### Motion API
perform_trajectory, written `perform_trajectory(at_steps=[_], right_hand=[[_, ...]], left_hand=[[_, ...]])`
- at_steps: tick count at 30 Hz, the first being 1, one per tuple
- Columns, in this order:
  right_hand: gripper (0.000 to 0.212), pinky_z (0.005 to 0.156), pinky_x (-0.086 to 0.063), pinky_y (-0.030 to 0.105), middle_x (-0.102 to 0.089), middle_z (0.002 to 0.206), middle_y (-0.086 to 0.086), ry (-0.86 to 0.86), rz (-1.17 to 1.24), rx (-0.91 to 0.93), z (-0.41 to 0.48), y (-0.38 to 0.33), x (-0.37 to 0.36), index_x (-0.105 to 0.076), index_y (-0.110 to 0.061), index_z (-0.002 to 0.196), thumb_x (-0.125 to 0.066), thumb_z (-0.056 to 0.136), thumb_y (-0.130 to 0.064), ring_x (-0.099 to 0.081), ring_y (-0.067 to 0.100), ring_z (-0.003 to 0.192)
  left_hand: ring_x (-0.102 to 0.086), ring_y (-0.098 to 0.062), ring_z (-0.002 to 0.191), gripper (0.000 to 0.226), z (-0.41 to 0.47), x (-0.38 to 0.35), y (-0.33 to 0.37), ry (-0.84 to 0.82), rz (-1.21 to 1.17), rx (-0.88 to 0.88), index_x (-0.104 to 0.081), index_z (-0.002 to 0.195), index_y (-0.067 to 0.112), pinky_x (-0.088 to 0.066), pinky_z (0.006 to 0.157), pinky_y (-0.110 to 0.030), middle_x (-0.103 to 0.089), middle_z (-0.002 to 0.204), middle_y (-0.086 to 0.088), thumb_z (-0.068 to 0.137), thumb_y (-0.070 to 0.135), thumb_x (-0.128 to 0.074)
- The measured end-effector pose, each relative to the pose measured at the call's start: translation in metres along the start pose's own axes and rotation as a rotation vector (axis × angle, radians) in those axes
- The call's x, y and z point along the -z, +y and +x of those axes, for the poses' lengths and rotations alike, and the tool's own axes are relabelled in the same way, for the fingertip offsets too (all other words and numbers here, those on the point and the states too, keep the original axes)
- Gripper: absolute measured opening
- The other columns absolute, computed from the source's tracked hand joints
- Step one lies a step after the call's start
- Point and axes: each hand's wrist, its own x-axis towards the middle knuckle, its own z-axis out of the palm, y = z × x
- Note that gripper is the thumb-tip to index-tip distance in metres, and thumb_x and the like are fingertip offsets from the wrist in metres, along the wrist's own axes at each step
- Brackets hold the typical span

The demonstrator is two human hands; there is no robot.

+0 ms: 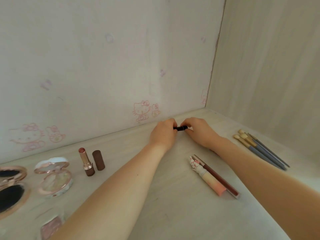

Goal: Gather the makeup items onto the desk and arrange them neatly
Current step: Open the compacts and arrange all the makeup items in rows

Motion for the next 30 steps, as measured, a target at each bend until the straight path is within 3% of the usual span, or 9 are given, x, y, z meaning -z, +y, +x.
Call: perform_trajectory(at_steps=[3,9,13,17,20,23,26,30], right_hand=[[0.020,0.083,-0.039,0.022,-0.065,0.105,0.003,0.042,0.032,0.014,-0.024,-0.021,0.012,-0.067,-0.015,0.107,-0.057,0.091,-0.009,-0.057,0.018,0.099],[0.024,0.086,-0.040,0.019,-0.066,0.102,0.000,0.104,0.110,0.082,-0.082,-0.074,0.036,-0.067,-0.016,0.110,-0.061,0.088,-0.007,-0.058,0.014,0.097],[0.019,0.077,-0.043,0.012,-0.068,0.094,-0.006,0.120,0.243,0.073,-0.124,-0.114,0.047,-0.065,-0.020,0.103,-0.064,0.086,-0.010,-0.060,0.002,0.083],[0.015,0.070,-0.047,0.014,-0.067,0.083,-0.014,0.118,0.358,0.044,-0.159,-0.159,0.050,-0.061,-0.028,0.088,-0.066,0.084,-0.015,-0.061,-0.001,0.078],[0.014,0.065,-0.047,0.011,-0.066,0.081,-0.017,0.134,0.416,0.031,-0.180,-0.191,0.049,-0.061,-0.032,0.086,-0.067,0.083,-0.020,-0.061,-0.003,0.078],[0.011,0.061,-0.045,0.009,-0.066,0.078,-0.018,0.172,0.506,0.035,-0.198,-0.220,0.045,-0.064,-0.029,0.084,-0.071,0.080,-0.021,-0.062,-0.003,0.077],[0.009,0.062,-0.045,0.010,-0.066,0.079,-0.018,0.193,0.582,0.045,-0.210,-0.244,0.040,-0.065,-0.026,0.084,-0.073,0.080,-0.022,-0.062,-0.002,0.077],[0.010,0.062,-0.044,0.010,-0.066,0.082,-0.022,0.165,0.629,0.066,-0.221,-0.272,0.028,-0.063,-0.031,0.085,-0.071,0.082,-0.024,-0.061,-0.001,0.080]], left_hand=[[-0.061,-0.023,0.096,0.013,-0.030,0.014,0.005,0.043,-0.160,0.053,-0.064,0.099,0.016,-0.048,0.081,-0.032,-0.067,0.101,-0.003,0.090,0.011,-0.056],[-0.063,-0.007,0.084,0.014,-0.106,0.053,0.014,0.122,-0.518,0.199,-0.066,0.090,0.023,-0.041,0.064,-0.011,-0.067,0.086,0.009,0.083,0.012,-0.068],[-0.063,-0.010,0.075,0.013,-0.154,0.084,0.017,0.170,-0.706,0.288,-0.066,0.092,0.018,-0.046,0.064,-0.012,-0.070,0.089,-0.002,0.082,0.012,-0.071],[-0.068,-0.023,0.086,0.020,-0.197,0.115,0.021,0.198,-1.044,0.403,-0.061,0.104,0.007,-0.056,0.086,-0.031,-0.070,0.100,-0.015,0.085,0.005,-0.067],[-0.070,-0.020,0.084,0.024,-0.224,0.135,0.020,0.197,-1.231,0.459,-0.060,0.110,0.000,-0.056,0.082,-0.030,-0.069,0.102,-0.017,0.087,0.006,-0.066],[-0.069,-0.019,0.085,0.014,-0.249,0.152,0.017,0.152,-1.420,0.520,-0.066,0.099,0.002,-0.056,0.078,-0.027,-0.070,0.096,-0.013,0.089,0.011,-0.066],[-0.069,-0.017,0.089,0.007,-0.272,0.164,0.010,0.074,-1.444,0.503,-0.068,0.090,0.008,-0.054,0.079,-0.025,-0.072,0.096,-0.009,0.089,0.015,-0.066],[-0.069,-0.016,0.089,0.006,-0.295,0.178,-0.003,0.073,-1.438,0.471,-0.065,0.092,0.009,-0.052,0.084,-0.026,-0.073,0.099,-0.009,0.088,0.014,-0.066]])
